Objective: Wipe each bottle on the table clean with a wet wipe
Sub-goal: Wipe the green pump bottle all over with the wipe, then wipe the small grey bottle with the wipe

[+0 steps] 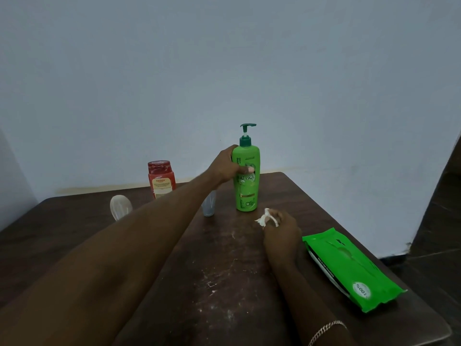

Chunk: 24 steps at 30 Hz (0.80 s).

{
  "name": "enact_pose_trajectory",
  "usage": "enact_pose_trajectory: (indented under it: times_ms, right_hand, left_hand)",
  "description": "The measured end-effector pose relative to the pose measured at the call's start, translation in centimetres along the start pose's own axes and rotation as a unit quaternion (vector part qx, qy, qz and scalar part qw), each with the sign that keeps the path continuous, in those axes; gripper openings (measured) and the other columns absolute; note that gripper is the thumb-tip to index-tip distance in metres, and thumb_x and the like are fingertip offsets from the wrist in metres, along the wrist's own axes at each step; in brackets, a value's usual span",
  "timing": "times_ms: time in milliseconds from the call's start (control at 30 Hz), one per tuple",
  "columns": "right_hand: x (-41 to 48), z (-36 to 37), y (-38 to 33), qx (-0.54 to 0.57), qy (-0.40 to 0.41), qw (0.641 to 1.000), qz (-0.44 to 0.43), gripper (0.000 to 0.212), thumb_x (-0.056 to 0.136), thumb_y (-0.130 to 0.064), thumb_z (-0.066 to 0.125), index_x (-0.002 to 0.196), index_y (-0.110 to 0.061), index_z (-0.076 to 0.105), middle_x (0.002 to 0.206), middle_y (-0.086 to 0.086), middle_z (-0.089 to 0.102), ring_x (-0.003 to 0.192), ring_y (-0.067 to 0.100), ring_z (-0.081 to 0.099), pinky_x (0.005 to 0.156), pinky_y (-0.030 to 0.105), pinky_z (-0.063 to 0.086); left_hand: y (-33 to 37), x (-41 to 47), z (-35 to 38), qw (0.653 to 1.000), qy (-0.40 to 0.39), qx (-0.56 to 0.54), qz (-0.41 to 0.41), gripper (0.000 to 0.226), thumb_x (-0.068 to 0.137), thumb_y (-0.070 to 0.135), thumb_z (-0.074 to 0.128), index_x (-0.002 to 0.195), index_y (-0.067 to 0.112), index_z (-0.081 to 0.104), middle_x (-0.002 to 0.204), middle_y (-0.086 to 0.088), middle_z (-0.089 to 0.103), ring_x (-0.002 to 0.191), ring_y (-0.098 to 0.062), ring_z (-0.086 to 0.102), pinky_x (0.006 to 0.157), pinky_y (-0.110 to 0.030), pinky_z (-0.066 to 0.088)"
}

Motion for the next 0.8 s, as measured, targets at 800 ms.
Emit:
enact_pose_trajectory:
  times_ms: [800]
  right_hand:
    - [-0.5, -0.3, -0.7, -0.017, -0.008, 1.0, -0.001, 0.018, 0.086, -0.013, 0.066, 0.099, -0.019, 0.075, 0.091, -0.001, 0.073, 0.081, 0.014, 0.064, 0.069, 0.022, 0.043]
  left_hand:
    - [-4.6, -15.2, -0.7, 0.957, 0.268, 0.109, -0.032, 0.041, 0.078, 0.034, 0.084, 0.104, 0.021, 0.056, 0.091, 0.003, 0.065, 0.082, -0.012, 0.065, 0.077, -0.038, 0.059]
Point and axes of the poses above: each hand's wrist, its own x-axis towards the middle knuckle, its own z-axis out of the palm, y = z × x, the point moved 3 cm from there along x, towards the middle knuckle
